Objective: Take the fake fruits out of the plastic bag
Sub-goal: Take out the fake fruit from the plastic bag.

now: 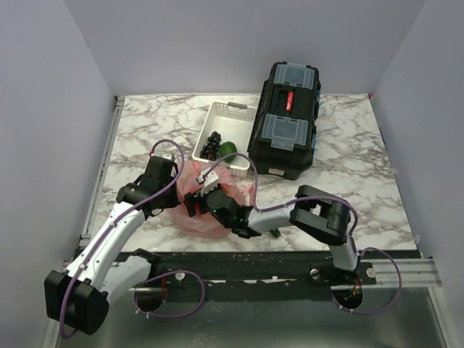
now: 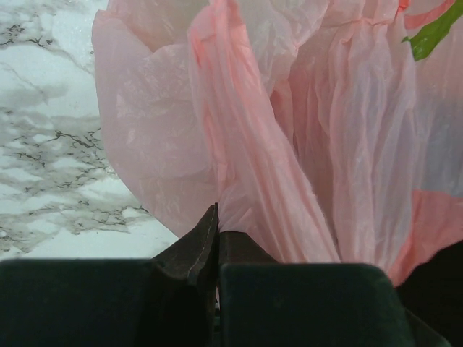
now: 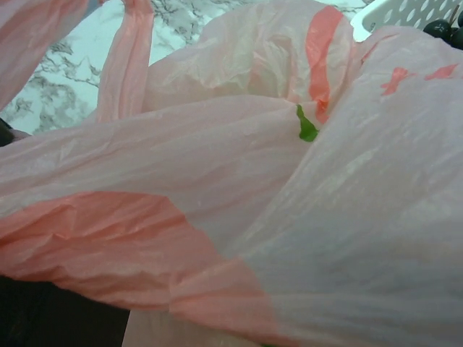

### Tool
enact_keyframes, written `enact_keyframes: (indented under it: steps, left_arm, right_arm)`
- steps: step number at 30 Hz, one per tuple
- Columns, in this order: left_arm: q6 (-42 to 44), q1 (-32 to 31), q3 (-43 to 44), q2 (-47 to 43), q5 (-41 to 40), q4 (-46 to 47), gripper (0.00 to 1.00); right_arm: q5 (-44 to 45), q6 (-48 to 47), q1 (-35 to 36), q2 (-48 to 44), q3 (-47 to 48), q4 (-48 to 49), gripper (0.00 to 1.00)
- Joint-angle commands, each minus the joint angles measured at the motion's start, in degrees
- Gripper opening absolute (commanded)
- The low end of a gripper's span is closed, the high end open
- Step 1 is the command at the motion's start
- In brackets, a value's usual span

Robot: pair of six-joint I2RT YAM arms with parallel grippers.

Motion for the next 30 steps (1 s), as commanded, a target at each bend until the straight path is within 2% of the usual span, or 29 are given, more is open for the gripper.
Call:
enact_keyframes:
  steps: [1,5,7,11,19,30]
  left_arm:
    - [-0.21,-0.27,1.45,-0.39,1.06,-0.38,0.00]
    - [-0.13,-0.36,1.37,-0.60,1.31,-0.30,0.00]
    - [-0.13,-0.35,1.38,-0.84,1.28,-0.30,0.00]
    - [-0.22,-0.36,1.28,-1.03,1.14,-0.21,0.00]
    - [-0.30,-0.36,1.34,-1.12,0.90,-0.26,0.00]
    - [-1.01,-0.44,1.56,-2.80,-2.44,-1.08,0.00]
  right_arm:
    - [1.92,-1.75,0.16,3.97,2.64,-0.27,0.84]
    - [1.73,-1.40,0.16,5.53,3.23,-1.09,0.84]
    - [0.92,-1.49,0.16,5.69,3.48,-1.55,0.80]
    - [0.65,-1.42,0.16,5.38,3.84,-2.29,0.60]
    - [-1.28,-0.36,0.19,-0.38,1.12,-4.03,0.33]
    - [-8.84,3.51,0.18,-13.42,-7.50,-3.75,0.16]
